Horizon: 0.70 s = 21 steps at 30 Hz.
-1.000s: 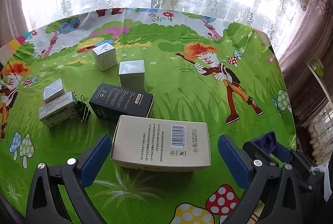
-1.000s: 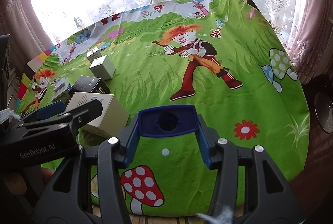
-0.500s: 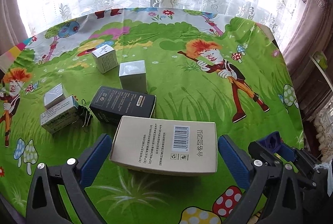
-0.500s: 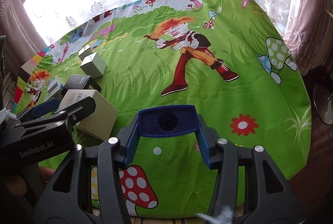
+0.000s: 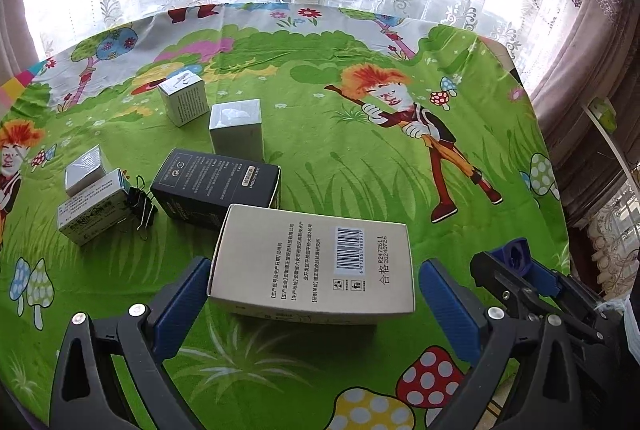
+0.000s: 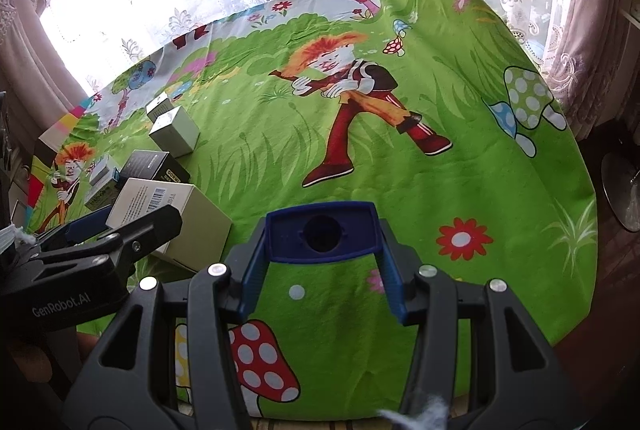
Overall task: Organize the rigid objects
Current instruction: 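Grasp the large beige barcode box with the left tool while the right tool holds the blue holder, then carry the beige box and blue holder into the purple box and open both tools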
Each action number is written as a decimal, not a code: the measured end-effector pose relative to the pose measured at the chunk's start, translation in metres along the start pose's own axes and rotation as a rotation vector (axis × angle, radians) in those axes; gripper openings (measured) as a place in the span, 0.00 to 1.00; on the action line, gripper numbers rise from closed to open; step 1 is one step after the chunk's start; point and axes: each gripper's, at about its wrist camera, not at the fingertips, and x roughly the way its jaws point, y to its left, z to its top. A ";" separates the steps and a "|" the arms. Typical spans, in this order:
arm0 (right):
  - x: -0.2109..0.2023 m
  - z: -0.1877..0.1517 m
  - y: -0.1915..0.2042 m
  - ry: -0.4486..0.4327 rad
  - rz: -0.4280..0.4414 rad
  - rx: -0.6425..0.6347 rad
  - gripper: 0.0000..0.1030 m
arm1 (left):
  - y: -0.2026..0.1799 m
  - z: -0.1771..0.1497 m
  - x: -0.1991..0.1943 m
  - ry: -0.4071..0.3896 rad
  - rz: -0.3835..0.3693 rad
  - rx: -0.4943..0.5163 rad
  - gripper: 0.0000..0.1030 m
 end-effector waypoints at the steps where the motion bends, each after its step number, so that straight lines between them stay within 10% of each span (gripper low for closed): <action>1: -0.001 0.000 -0.001 -0.003 -0.003 0.006 0.53 | -0.001 -0.001 0.002 0.005 0.003 0.006 1.00; 21: -0.008 0.001 0.022 -0.017 -0.011 -0.073 0.53 | 0.031 -0.019 -0.012 0.017 -0.026 -0.070 0.97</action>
